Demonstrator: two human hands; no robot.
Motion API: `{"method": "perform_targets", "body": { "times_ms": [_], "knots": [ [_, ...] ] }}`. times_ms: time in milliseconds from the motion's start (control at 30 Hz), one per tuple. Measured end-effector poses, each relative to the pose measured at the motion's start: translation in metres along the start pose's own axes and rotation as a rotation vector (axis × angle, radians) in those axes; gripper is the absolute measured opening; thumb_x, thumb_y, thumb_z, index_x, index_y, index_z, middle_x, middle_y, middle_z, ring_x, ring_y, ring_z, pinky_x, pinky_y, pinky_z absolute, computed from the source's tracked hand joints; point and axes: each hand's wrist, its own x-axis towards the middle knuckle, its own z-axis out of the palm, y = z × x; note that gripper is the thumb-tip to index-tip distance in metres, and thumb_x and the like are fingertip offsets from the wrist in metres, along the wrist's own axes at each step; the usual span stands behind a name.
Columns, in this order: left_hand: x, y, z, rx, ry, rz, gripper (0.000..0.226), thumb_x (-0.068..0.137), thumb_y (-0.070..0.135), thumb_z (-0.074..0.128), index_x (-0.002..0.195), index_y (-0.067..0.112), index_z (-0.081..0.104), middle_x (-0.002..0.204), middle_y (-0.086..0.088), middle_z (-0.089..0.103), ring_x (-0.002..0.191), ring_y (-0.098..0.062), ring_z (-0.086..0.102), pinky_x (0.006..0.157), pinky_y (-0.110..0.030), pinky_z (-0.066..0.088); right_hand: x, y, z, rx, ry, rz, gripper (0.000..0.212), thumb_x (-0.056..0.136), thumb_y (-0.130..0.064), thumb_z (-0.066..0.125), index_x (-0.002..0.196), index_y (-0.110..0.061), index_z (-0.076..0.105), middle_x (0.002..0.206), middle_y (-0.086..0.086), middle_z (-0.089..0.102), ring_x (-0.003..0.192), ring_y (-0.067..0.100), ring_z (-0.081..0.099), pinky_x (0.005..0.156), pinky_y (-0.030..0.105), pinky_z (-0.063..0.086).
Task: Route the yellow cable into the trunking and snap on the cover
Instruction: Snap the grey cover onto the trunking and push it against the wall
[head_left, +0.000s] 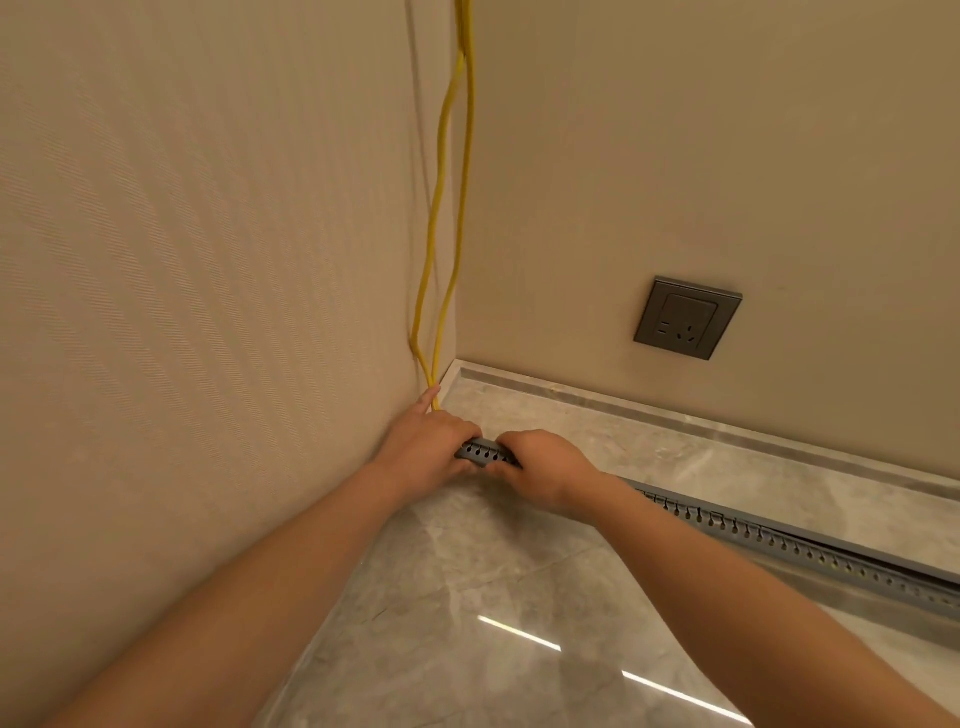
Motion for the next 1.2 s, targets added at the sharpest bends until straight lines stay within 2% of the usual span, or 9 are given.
{"method": "perform_targets", "body": {
  "times_ms": [133,333,600,900,1200],
  "knots": [
    [-0.001,-0.002,0.009,0.019,0.001,0.058,0.032,0.091,0.048,0.052,0.118,0.031,0.056,0.105,0.012,0.064,0.106,-0.01,0.057,0.119,-0.038,-0.003,0.002,0.003,0.002,-0.018,-0.024,-0.003,0.03,0.095,-0.043,0.049,0.1,-0.015,0.058,0.082,0.002,0.057,0.074,0.021,0.052,0.062,0.032,0.036],
    [0.004,-0.001,0.013,0.055,-0.032,0.078,0.039,0.094,0.046,0.047,0.128,0.026,0.05,0.116,0.008,0.062,0.114,-0.012,0.055,0.119,-0.036,0.0,0.004,0.006,0.006,-0.055,0.006,-0.014,0.031,0.096,-0.042,0.048,0.102,-0.014,0.058,0.091,0.008,0.065,0.074,0.022,0.052,0.062,0.032,0.035],
    [0.001,-0.001,0.016,0.133,-0.034,0.081,0.04,0.097,0.045,0.043,0.129,0.023,0.048,0.117,0.005,0.061,0.114,-0.015,0.055,0.12,-0.038,0.002,0.004,0.007,0.02,-0.128,0.087,-0.056,0.034,0.098,-0.041,0.042,0.108,-0.011,0.055,0.098,0.01,0.065,0.084,0.029,0.057,0.064,0.034,0.037],
    [0.002,-0.006,0.023,0.201,-0.025,0.096,0.039,0.099,0.045,0.037,0.127,0.02,0.049,0.115,0.003,0.061,0.109,-0.017,0.057,0.12,-0.039,0.003,0.006,0.009,0.028,-0.169,0.179,-0.12,0.034,0.099,-0.041,0.039,0.104,-0.01,0.054,0.092,0.01,0.064,0.077,0.028,0.055,0.059,0.033,0.032],
    [0.002,-0.005,0.021,0.181,-0.005,0.044,0.037,0.099,0.044,0.039,0.126,0.023,0.051,0.114,0.004,0.062,0.107,-0.016,0.058,0.12,-0.038,0.001,0.008,0.006,0.03,-0.169,0.212,-0.083,0.032,0.099,-0.042,0.038,0.104,-0.013,0.053,0.095,0.006,0.063,0.085,0.026,0.057,0.06,0.033,0.036]
  ]
}}
